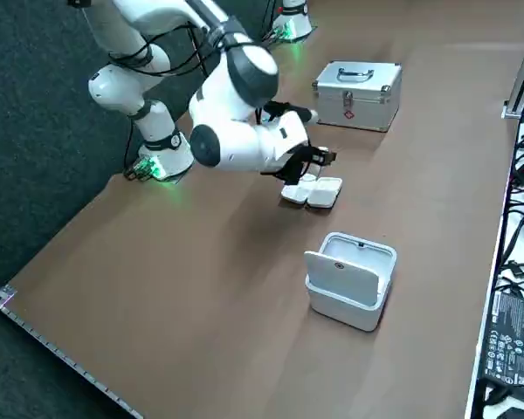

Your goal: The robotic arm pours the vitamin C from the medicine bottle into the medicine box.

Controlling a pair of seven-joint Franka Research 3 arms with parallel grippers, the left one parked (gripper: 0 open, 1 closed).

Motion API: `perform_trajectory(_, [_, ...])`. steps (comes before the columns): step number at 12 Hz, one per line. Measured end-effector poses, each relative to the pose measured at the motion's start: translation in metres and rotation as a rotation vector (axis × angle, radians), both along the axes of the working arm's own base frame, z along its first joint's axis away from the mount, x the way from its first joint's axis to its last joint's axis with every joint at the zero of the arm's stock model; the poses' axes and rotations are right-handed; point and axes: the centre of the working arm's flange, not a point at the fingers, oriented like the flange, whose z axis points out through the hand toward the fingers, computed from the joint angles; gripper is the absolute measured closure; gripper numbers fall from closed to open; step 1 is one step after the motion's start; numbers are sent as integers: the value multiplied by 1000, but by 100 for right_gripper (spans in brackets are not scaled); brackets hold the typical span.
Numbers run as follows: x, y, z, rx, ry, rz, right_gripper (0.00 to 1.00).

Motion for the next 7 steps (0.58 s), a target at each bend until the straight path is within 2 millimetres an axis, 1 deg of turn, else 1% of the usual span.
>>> perform_trajectory(7, [-35,-40,-68,192,-25,2,57])
